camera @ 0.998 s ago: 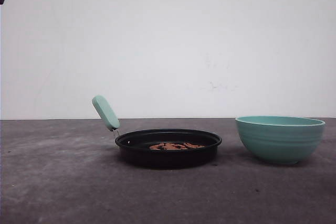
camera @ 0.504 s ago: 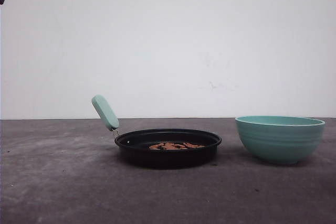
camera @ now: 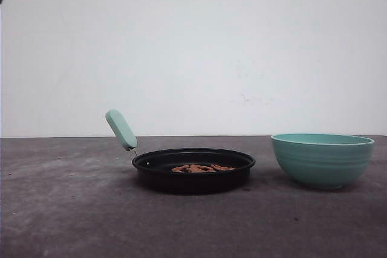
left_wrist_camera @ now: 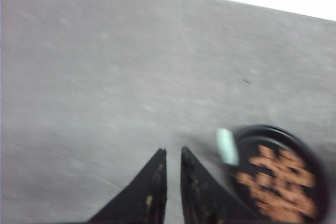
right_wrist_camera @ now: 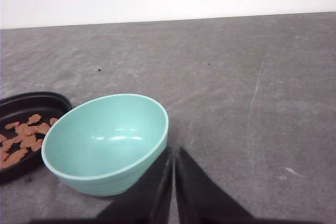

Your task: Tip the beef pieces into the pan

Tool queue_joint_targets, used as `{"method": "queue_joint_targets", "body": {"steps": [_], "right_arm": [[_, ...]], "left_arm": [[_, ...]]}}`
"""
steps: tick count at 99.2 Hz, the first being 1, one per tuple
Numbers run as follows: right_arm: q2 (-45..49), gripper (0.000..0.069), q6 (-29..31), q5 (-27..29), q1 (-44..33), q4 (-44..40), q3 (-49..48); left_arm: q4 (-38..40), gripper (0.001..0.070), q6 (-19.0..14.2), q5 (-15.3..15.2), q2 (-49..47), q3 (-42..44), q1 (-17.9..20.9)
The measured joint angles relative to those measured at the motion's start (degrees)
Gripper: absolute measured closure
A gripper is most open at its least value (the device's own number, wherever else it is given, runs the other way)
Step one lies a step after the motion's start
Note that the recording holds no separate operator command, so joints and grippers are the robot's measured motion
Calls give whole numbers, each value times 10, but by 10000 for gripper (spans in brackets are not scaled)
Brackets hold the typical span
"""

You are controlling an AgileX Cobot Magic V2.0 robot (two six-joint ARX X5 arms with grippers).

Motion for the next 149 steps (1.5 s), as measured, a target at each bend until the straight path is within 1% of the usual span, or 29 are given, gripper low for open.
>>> {"method": "queue_joint_targets", "body": {"steps": [4,8,14,20,25,31,36,41,49,57,66,73,80,95,113,149], "right_arm": [[0,682,0,0,0,0,0],[0,682,0,0,0,0,0],[0,682,0,0,0,0,0],[0,682,0,0,0,0,0],[0,682,0,0,0,0,0],[0,682,0,0,0,0,0],[0,682,0,0,0,0,0],[0,682,0,0,0,0,0],[0,682,0,0,0,0,0],[0,682,0,0,0,0,0],[0,682,0,0,0,0,0],[0,682,0,0,0,0,0],[0,682,0,0,0,0,0],[0,682,0,0,0,0,0],[0,682,1,0,0,0,0],[0,682,1,0,0,0,0]], "left_arm": [[8,688,19,-11,-16,-3,5],[34,688,41,-17,-37,-14,11],[96,688,77,-18,-75,-50,19],[162,688,108,-18,-121,-105,30],[210,688,124,-18,-165,-162,39],[254,688,132,-19,-220,-233,48],[269,688,132,-20,-263,-289,49],[264,688,129,-19,-307,-342,49],[237,688,121,-19,-363,-406,49],[202,688,118,-19,-402,-439,49],[179,688,116,-22,-418,-449,49],[169,688,113,-33,-418,-457,49],[171,688,110,-39,-416,-456,49],[174,688,111,-63,-418,-457,51],[174,688,117,-64,-418,-457,51],[174,688,117,-64,-418,-457,51]]}}
